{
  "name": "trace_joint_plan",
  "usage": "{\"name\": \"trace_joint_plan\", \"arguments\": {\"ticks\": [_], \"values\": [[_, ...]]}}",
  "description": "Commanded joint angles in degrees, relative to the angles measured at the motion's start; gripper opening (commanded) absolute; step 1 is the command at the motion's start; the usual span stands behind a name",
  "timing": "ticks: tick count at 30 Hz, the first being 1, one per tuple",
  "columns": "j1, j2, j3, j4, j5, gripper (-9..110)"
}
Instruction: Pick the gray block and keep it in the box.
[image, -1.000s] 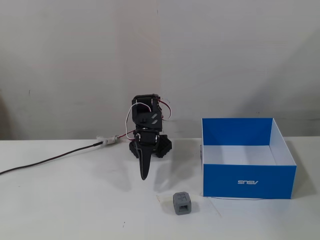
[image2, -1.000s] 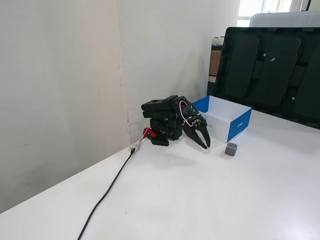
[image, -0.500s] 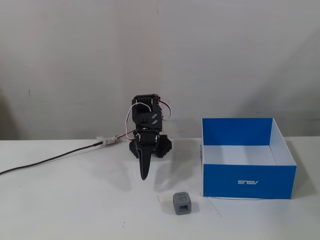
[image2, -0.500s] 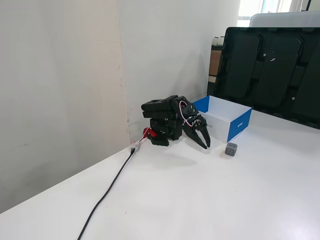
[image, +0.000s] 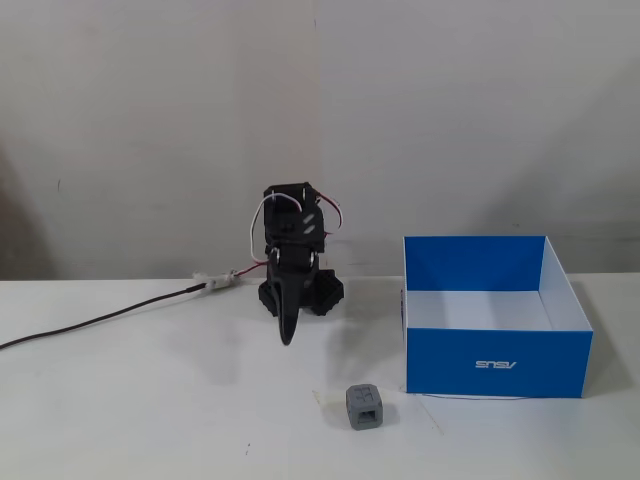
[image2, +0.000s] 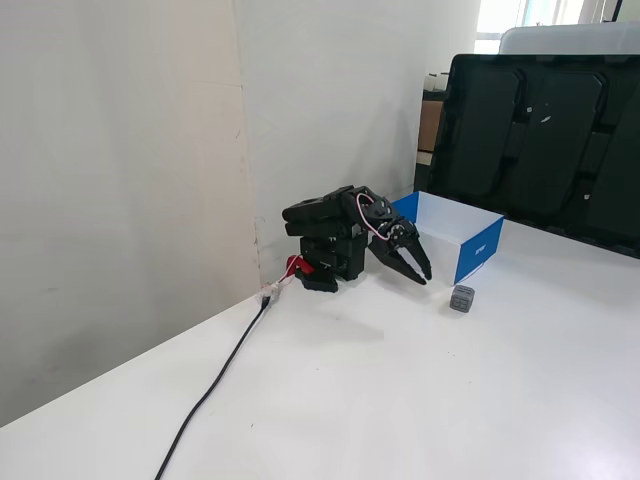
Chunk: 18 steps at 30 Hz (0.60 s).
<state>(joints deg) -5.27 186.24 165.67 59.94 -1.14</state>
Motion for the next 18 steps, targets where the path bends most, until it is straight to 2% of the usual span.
{"name": "trace_joint_plan", "arguments": {"ticks": [1, 6, 10, 14, 18], "values": [[-2.02, -3.16, -10.81, -0.44, 0.97, 0], [-5.63, -14.94, -20.57, 3.25, 3.34, 0], [-10.02, -22.85, -26.89, 7.91, 5.1, 7], [-11.34, -23.91, -26.19, 6.77, 7.65, 17], [-13.1, -33.49, -25.4, 1.85, 9.32, 19]]}}
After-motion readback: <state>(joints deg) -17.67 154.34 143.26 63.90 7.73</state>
